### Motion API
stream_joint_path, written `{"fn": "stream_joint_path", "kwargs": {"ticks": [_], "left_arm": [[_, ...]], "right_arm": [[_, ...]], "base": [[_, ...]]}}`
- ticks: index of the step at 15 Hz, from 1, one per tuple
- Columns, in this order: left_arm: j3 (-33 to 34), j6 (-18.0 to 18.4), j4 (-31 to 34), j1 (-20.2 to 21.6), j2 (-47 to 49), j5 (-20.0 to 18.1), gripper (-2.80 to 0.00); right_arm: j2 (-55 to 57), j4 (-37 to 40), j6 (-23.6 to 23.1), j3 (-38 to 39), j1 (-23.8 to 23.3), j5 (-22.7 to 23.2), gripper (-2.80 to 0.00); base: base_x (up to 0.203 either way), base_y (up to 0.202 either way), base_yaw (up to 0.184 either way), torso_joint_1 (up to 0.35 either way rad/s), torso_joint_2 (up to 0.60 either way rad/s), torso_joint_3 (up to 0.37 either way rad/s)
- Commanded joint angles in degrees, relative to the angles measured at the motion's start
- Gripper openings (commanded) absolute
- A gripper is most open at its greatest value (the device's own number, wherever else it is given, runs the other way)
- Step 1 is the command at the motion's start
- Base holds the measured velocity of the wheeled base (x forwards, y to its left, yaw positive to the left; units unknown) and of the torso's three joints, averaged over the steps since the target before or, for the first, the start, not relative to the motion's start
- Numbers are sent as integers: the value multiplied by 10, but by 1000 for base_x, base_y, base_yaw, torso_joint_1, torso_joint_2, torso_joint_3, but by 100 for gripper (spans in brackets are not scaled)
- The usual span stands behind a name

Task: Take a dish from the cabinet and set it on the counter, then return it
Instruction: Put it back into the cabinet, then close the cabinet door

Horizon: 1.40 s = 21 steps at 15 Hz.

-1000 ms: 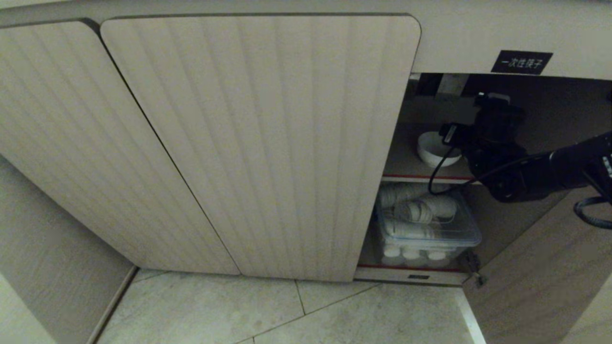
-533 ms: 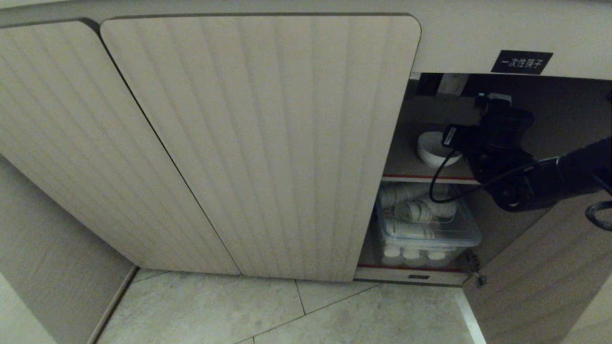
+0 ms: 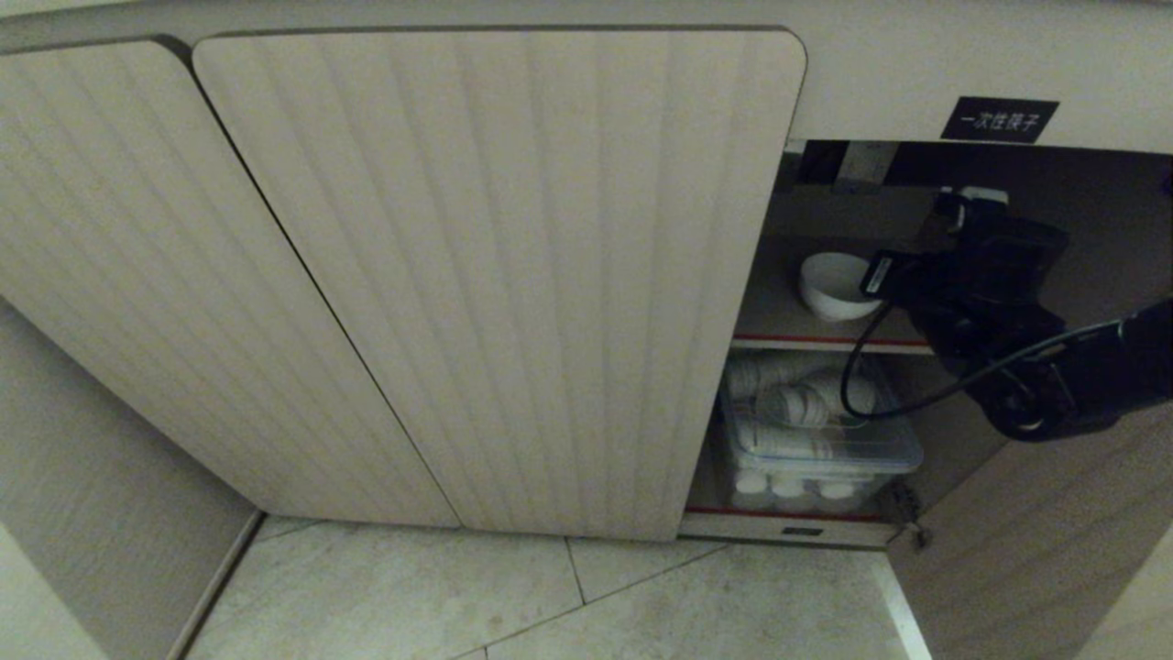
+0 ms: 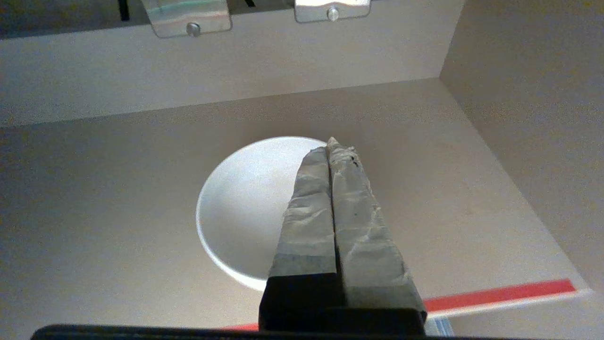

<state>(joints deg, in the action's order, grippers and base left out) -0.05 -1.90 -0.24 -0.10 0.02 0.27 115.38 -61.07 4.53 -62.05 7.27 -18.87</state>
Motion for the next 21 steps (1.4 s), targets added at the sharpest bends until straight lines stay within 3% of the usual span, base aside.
{"fn": "stream_joint_path", "kwargs": {"ticks": [1,6,14,21], "left_arm": [[0,0,0,0,0,1,-280],[0,0,0,0,0,0,-280],[0,0,0,0,0,0,-280],[0,0,0,0,0,0,-280]], "right_arm": [[-41,-6,0,33,2,3,-280],[-118,-8,2,152,16,13,-280],[-223,-13,9,258,29,15,-280],[-378,-4,9,410,30,98,-280]], "base": [[0,0,0,0,0,0],[0,0,0,0,0,0],[0,0,0,0,0,0],[0,0,0,0,0,0]]}}
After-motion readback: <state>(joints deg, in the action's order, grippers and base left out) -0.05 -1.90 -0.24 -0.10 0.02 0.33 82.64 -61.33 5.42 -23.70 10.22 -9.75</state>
